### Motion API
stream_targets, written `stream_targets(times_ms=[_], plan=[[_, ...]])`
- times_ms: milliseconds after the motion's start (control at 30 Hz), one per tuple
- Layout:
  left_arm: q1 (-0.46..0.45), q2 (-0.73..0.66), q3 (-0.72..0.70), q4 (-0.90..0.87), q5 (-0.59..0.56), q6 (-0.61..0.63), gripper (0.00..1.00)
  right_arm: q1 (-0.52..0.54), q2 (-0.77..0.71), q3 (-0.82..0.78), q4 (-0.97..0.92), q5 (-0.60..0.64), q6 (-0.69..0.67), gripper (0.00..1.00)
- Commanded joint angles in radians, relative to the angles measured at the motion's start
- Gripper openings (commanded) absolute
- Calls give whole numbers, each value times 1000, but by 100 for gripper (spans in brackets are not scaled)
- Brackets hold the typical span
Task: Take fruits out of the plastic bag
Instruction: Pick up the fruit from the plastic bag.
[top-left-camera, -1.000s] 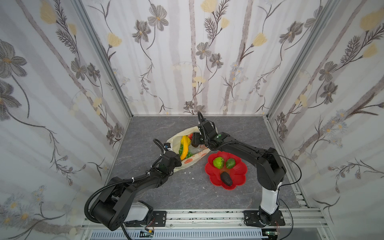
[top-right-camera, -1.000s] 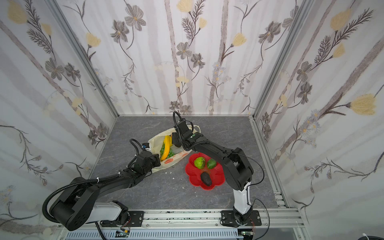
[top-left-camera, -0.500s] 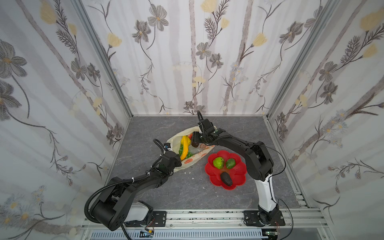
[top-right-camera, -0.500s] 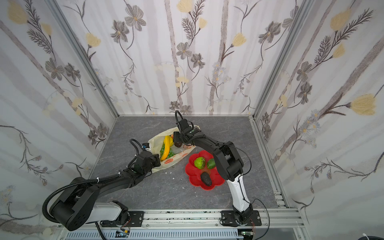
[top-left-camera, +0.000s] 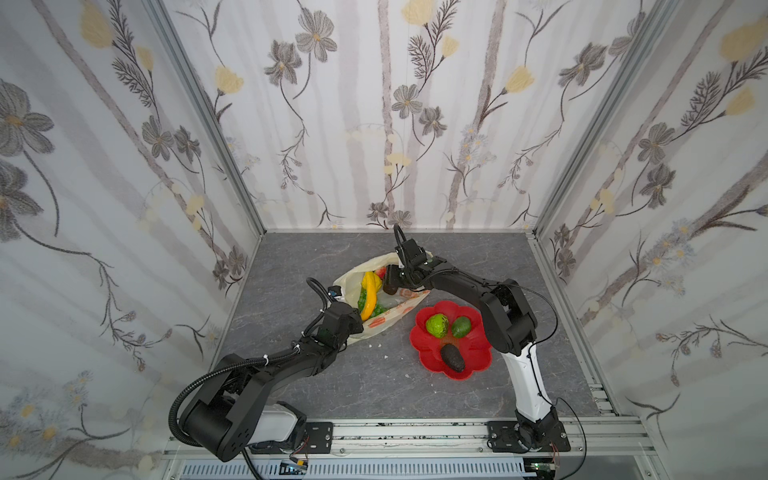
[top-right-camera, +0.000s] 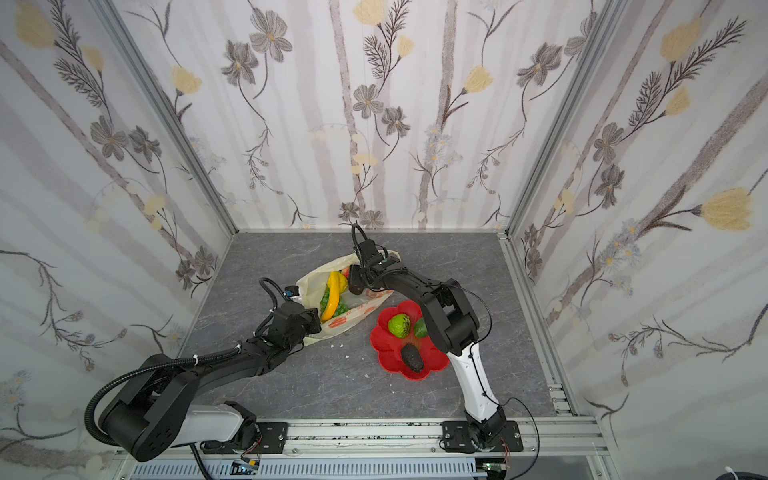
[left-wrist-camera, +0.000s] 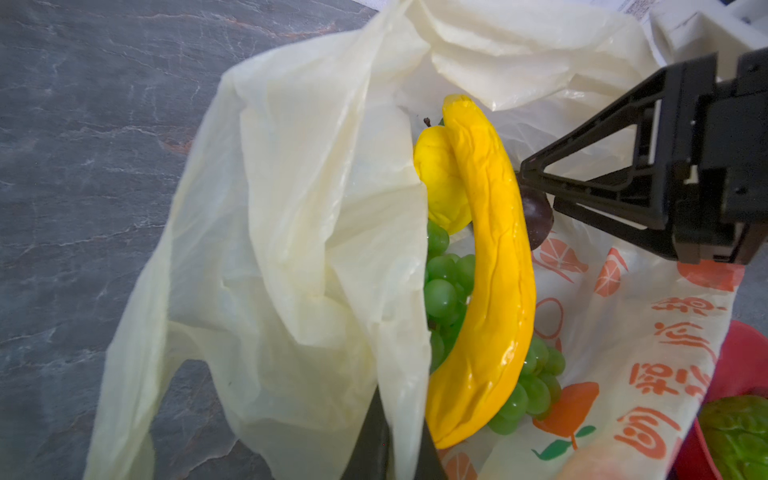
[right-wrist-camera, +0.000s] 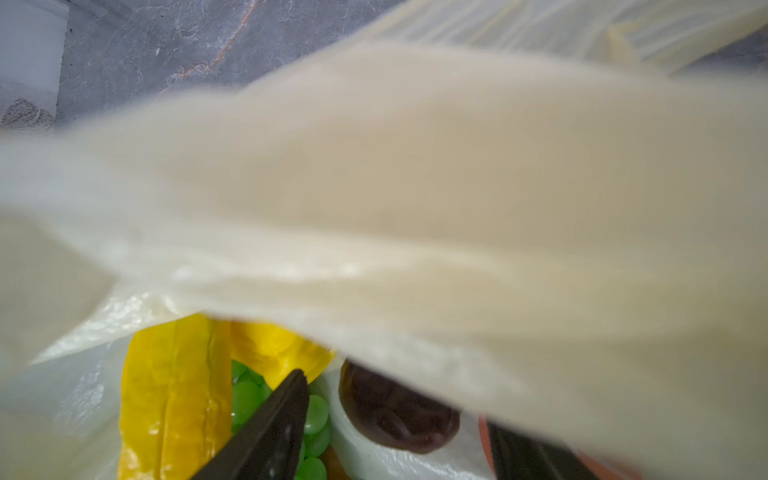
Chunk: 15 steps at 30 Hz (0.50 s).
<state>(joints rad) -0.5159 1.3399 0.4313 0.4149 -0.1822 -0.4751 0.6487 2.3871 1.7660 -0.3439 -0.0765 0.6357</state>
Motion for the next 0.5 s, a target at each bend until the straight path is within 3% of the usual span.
stream_targets(times_ms=[0, 467], plan=[[0, 2, 2, 30, -3, -11, 9, 0, 20, 16, 6, -12, 11, 69], [1, -1, 0, 30, 0, -10, 9, -1, 82, 47, 25, -57, 25, 68]])
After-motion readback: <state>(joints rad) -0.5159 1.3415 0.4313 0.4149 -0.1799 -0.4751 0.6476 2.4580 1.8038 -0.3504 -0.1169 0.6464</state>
